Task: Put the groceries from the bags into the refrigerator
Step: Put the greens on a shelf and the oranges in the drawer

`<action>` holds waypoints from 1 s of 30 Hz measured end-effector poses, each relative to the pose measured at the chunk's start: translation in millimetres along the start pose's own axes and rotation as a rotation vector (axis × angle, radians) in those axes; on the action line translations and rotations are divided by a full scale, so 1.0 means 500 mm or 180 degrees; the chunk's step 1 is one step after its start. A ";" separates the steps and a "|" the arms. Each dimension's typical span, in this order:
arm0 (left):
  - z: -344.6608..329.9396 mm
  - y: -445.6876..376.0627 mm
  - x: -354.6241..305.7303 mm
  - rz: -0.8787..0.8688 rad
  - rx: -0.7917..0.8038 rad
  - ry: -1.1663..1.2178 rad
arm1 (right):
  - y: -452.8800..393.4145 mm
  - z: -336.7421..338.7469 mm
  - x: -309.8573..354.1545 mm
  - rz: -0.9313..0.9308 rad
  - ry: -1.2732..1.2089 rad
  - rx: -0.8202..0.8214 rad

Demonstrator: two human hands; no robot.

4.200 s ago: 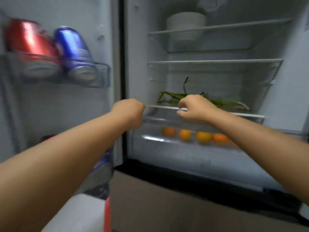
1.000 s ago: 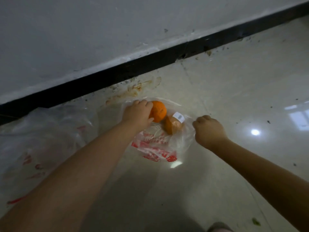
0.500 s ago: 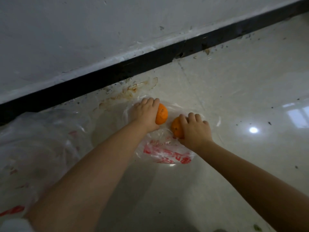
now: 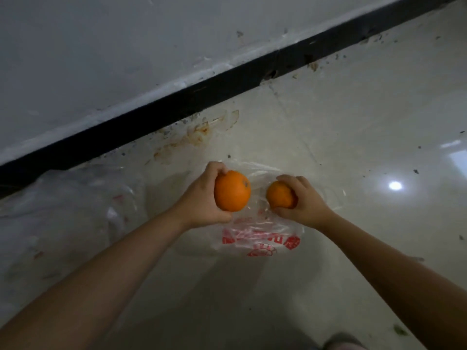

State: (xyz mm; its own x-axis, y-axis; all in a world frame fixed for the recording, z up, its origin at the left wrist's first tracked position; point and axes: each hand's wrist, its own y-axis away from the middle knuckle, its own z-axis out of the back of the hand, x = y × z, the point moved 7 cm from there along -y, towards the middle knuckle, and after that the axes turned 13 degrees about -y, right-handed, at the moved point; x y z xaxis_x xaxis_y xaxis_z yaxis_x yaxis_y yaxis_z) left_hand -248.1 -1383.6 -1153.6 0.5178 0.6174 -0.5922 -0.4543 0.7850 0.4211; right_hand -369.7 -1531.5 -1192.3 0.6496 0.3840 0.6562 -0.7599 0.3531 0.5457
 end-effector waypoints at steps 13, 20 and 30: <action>-0.097 0.029 0.030 0.0064 0.0390 -0.1533 | 0.018 -0.024 0.049 0.0369 0.2441 -0.0066; -0.095 0.017 -0.018 -0.0047 0.0583 -0.2260 | 0.038 0.025 0.065 0.0138 0.1615 -0.0203; 0.172 0.169 -0.262 0.0482 0.0170 -0.1417 | 0.246 0.197 0.245 -0.0470 -0.0752 0.0063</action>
State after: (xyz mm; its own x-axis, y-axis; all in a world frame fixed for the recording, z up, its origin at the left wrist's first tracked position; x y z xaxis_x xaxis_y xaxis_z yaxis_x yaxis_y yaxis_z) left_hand -292.0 -1393.7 -981.6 0.7144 0.6778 -0.1740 -0.5168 0.6787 0.5218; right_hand -385.8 -1525.1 -993.3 0.7321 0.1191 0.6707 -0.6591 0.3729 0.6531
